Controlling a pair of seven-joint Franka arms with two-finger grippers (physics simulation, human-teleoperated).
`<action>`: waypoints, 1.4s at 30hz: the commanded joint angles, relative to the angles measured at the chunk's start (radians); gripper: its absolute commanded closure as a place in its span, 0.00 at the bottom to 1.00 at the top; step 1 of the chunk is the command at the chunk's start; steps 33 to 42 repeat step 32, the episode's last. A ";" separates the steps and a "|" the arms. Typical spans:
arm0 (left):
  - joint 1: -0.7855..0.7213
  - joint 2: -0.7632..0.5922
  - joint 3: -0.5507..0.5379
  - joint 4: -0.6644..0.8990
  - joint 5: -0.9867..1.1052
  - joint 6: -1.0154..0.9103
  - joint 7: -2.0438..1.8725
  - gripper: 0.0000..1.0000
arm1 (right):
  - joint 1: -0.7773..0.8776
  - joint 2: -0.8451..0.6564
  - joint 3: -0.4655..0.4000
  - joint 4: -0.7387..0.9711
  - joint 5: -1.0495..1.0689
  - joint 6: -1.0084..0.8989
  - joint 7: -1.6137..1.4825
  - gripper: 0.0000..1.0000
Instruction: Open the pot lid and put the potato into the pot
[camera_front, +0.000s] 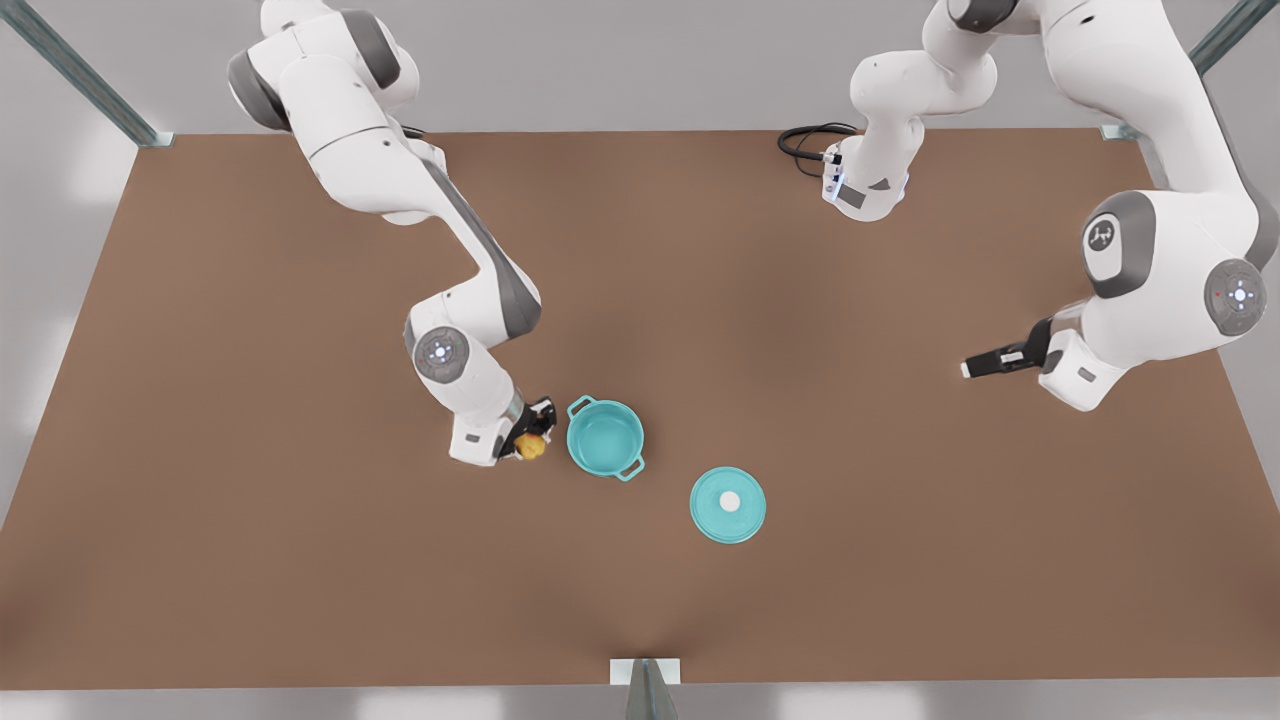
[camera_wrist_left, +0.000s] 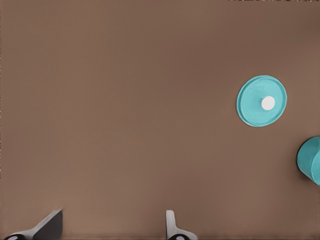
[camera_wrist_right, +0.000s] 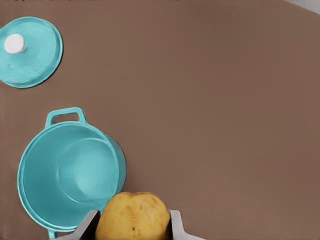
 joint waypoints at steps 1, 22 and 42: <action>0.005 -0.003 0.002 0.001 -0.021 -0.033 0.195 0.00 | 0.039 0.036 -0.001 0.033 -0.003 -0.015 0.297 0.45; -0.036 0.007 -0.014 0.030 -0.023 -0.019 0.185 0.00 | 0.143 0.190 -0.004 0.220 -0.001 -0.105 0.393 0.00; -0.038 0.005 -0.014 0.028 -0.021 -0.019 0.184 0.00 | -0.412 -0.080 -0.042 0.223 -0.148 -0.625 -0.033 0.00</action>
